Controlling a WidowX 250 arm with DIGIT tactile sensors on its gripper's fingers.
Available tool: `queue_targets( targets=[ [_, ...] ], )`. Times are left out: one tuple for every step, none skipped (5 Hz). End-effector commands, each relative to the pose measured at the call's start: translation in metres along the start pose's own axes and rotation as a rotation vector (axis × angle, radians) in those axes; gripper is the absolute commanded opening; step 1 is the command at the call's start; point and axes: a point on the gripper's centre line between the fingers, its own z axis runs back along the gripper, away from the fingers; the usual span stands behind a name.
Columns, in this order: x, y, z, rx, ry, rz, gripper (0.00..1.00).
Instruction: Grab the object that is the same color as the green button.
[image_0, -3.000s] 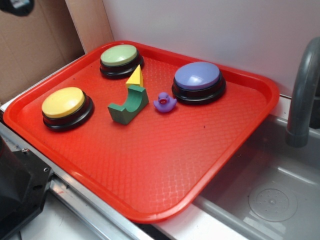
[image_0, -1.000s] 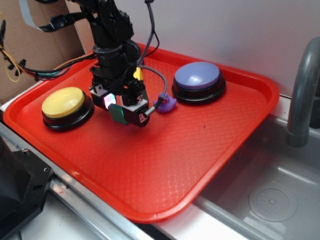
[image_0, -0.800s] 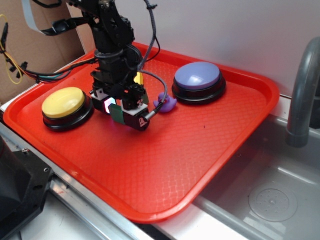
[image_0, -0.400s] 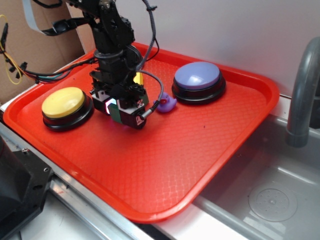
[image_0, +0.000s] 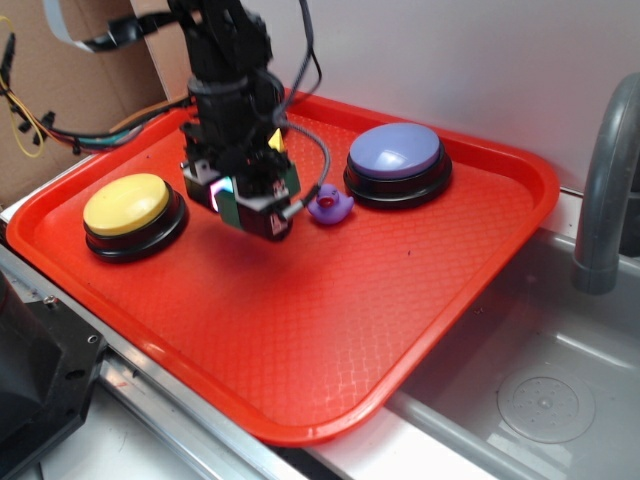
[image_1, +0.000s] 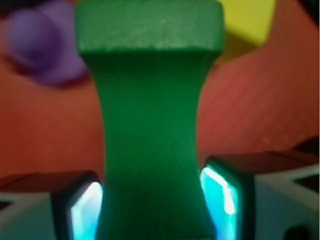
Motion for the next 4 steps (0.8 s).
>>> queue_targets(
  targets=[
    [-0.015,-0.014,0.088,-0.007,-0.128,-0.097,0.00],
    [-0.034,-0.013,0.117,-0.017,-0.167,-0.106,0.00],
    [-0.048,-0.008,0.132,-0.025,-0.194,-0.104,0.00],
    [-0.044,-0.008,0.128,-0.072,-0.194,-0.147,0.00]
  ],
)
